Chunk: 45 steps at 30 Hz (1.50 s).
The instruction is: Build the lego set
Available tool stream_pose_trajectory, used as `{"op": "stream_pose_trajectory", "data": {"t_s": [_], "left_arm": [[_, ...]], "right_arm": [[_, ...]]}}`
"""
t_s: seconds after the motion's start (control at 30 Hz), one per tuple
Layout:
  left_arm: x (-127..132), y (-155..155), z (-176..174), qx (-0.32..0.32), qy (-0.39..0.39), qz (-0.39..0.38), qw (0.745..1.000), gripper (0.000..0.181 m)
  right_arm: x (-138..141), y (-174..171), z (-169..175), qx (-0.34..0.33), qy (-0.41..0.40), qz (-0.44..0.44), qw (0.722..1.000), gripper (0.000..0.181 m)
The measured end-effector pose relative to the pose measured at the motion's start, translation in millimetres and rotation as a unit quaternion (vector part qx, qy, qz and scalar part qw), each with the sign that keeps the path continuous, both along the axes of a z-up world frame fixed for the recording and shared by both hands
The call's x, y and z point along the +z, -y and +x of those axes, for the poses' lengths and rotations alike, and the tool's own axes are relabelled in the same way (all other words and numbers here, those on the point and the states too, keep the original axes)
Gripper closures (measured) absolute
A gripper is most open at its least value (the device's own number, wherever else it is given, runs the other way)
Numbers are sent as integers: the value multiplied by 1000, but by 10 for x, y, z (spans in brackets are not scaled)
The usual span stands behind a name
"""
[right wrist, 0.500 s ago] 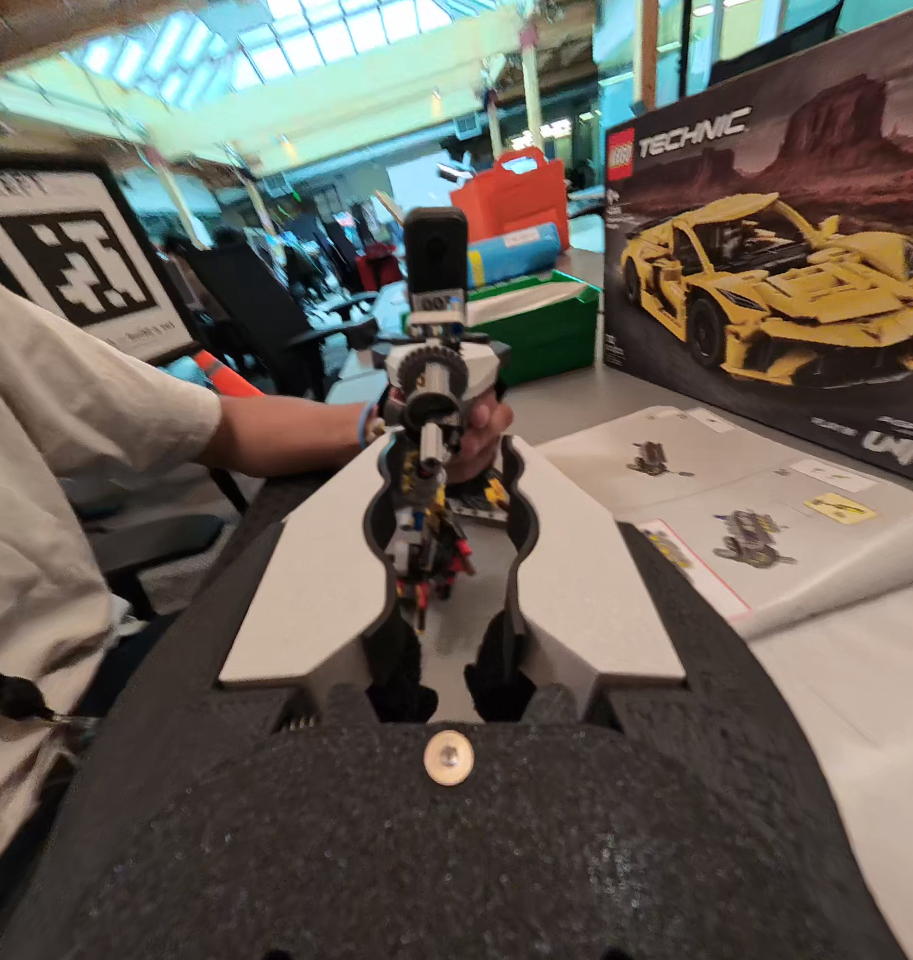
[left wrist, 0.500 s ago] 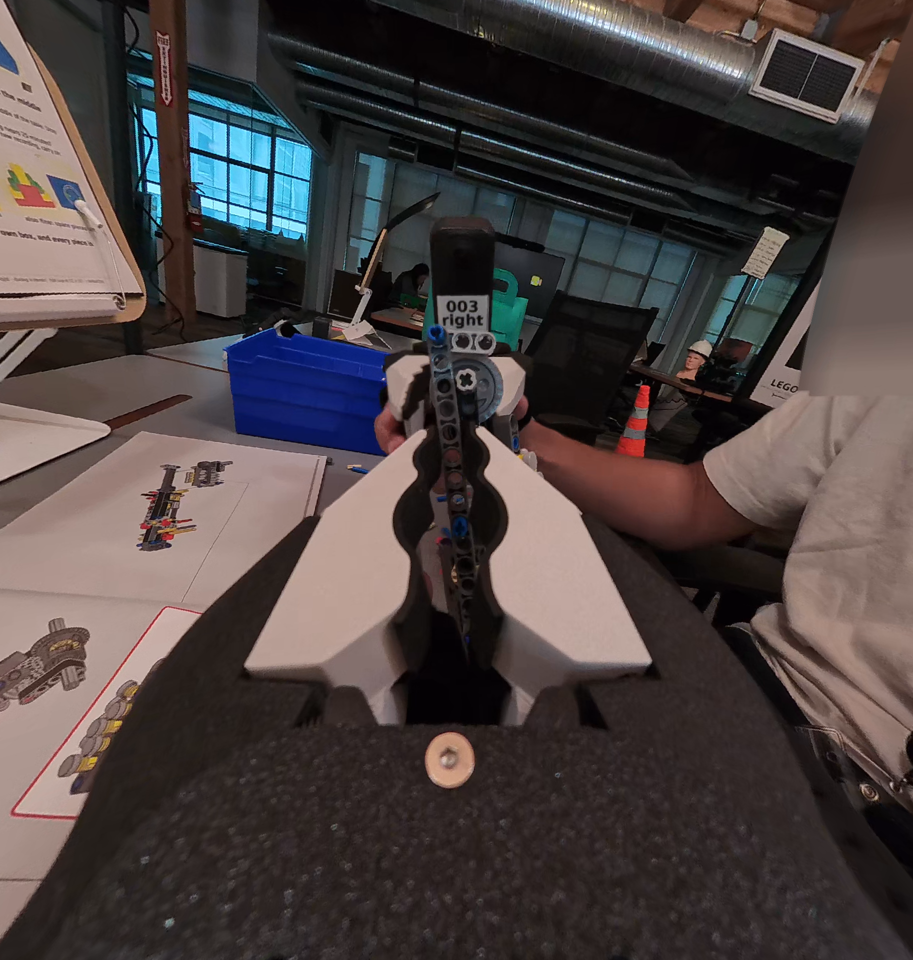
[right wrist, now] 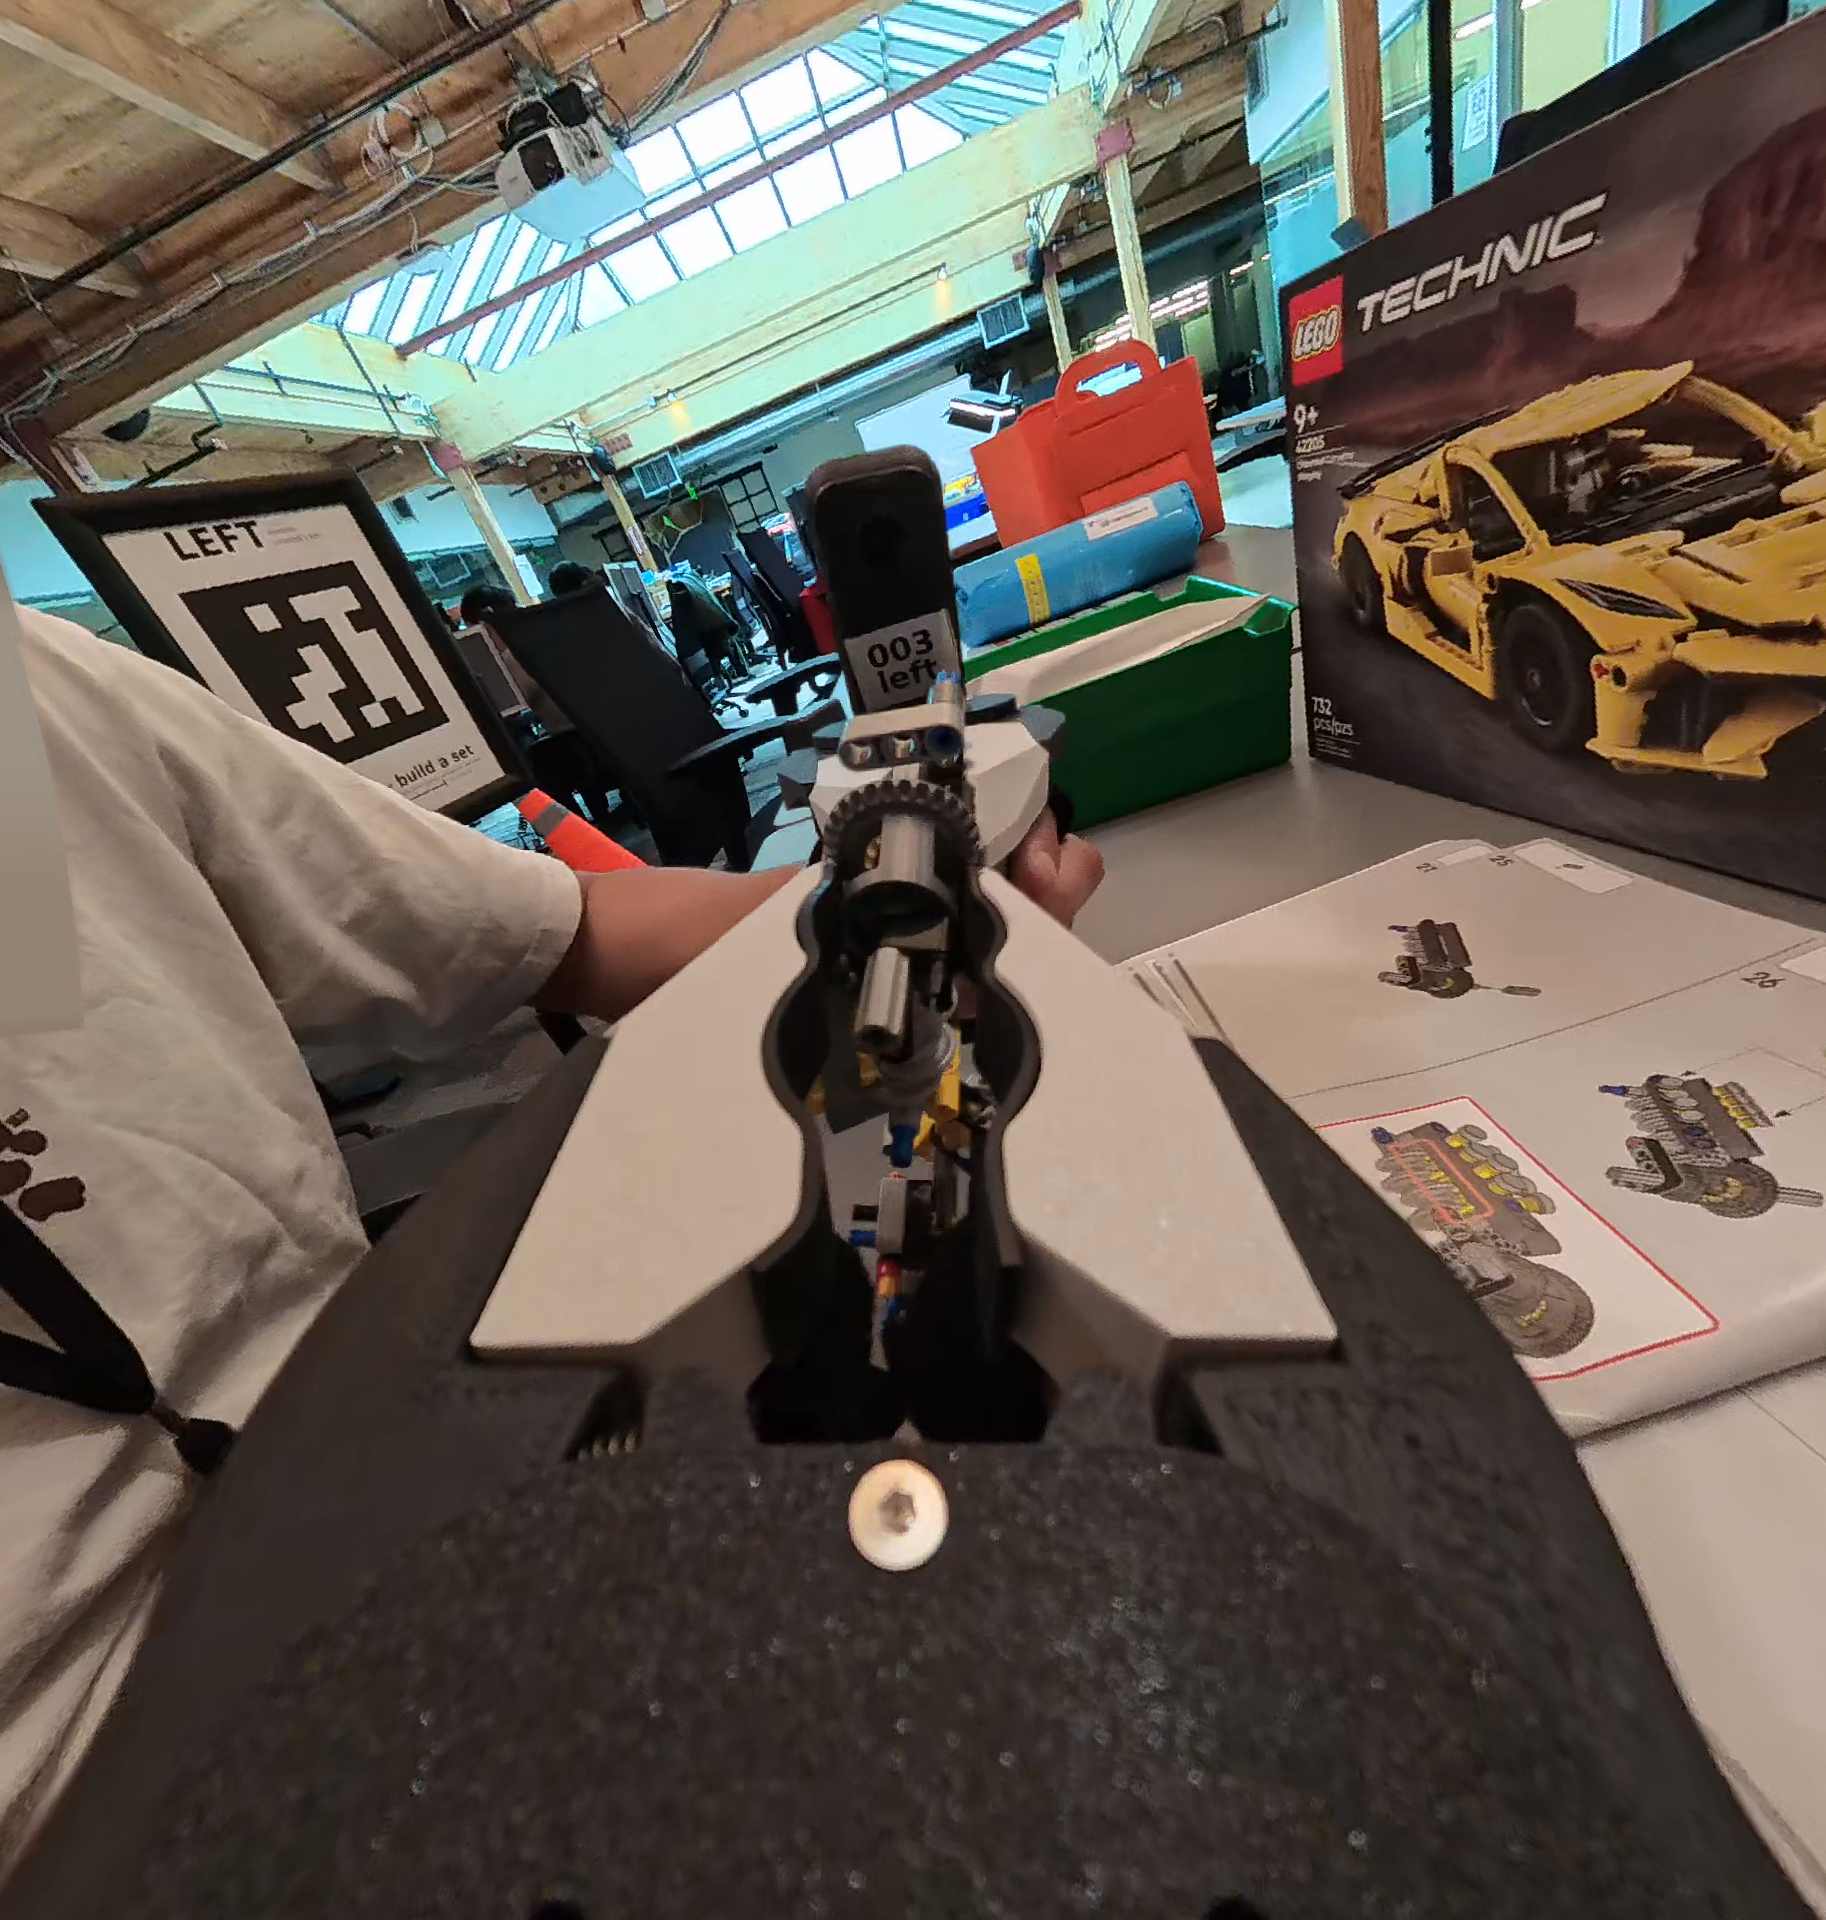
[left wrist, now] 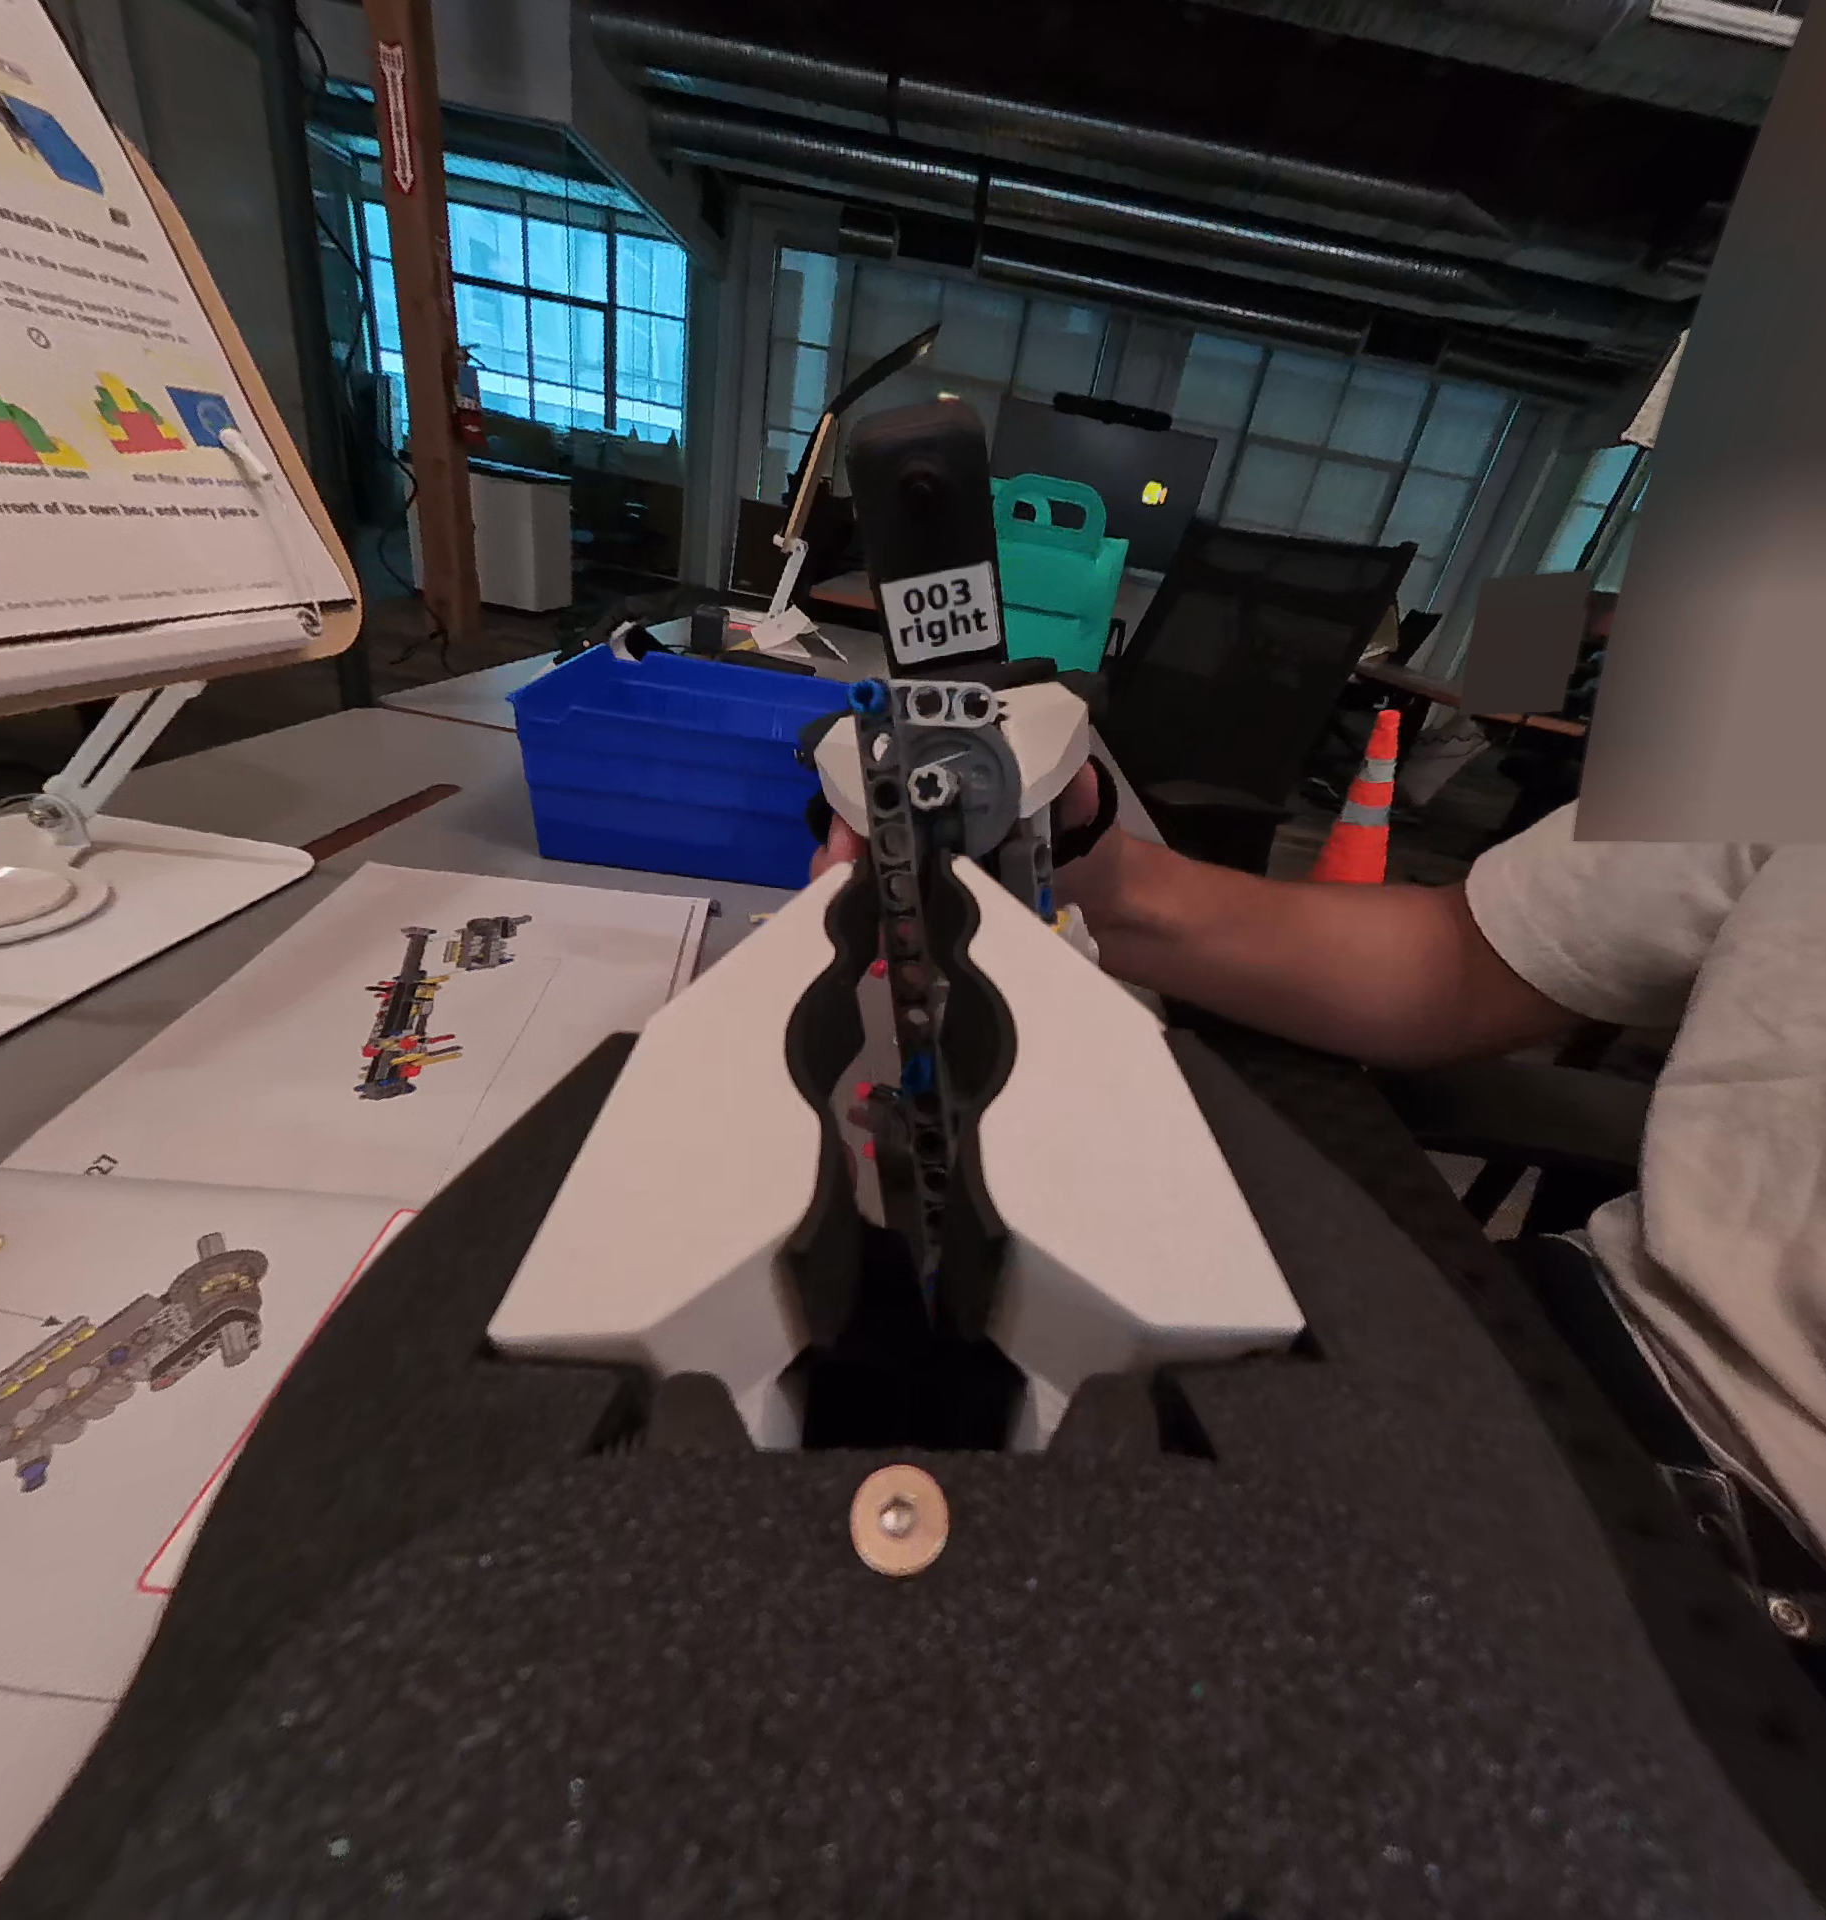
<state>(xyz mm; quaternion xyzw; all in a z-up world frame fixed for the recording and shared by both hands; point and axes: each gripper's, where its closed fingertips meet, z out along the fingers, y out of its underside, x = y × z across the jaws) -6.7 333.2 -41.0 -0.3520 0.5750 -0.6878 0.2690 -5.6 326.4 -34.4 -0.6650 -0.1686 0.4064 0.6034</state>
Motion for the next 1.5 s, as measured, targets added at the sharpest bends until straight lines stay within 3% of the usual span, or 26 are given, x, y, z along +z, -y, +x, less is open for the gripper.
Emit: {"op": "stream_pose_trajectory", "data": {"t_s": [0.23, 0.53, 0.77, 0.83, 0.9, 1.0, 1.1, 1.17, 1.27, 1.37, 1.5], "left_arm": [[17, 64, -22, -33, -10, -21, 999, 174], [-36, 195, -44, -49, -39, 18, 998, 174], [-52, 131, 16, -21, -38, 20, 999, 174], [-62, 109, 15, -10, -40, 36, 999, 175], [-58, 112, 3, -1, -39, 58, 998, 174], [-29, 186, -24, -10, -33, 68, 997, 173], [-19, 220, -32, -8, -25, 81, 996, 174], [-11, 230, -43, -6, -22, 92, 996, 174], [5, 275, -57, -5, -15, 109, 994, 174], [7, 293, -62, 1, -13, 121, 993, 174], [11, 275, -49, 18, -12, 133, 991, 174]], "right_arm": [[-3, 63, -39, -3, 48, -2, 999, 160], [4, 165, -55, 21, 63, -6, 998, 160], [-9, 87, 18, -14, 67, -14, 998, 159], [-19, 59, 57, -35, 78, -14, 996, 152], [30, 70, 85, -52, 97, -7, 994, 132], [145, 81, 187, -77, 177, 9, 981, 134], [166, 205, 91, 8, 262, -37, 964, 139], [82, 238, 57, 54, 329, -87, 939, 140], [161, 211, -19, 107, 357, -116, 921, 150], [250, 218, -24, 142, 369, -156, 905, 153], [227, 188, 12, 135, 401, -183, 887, 153]]}}
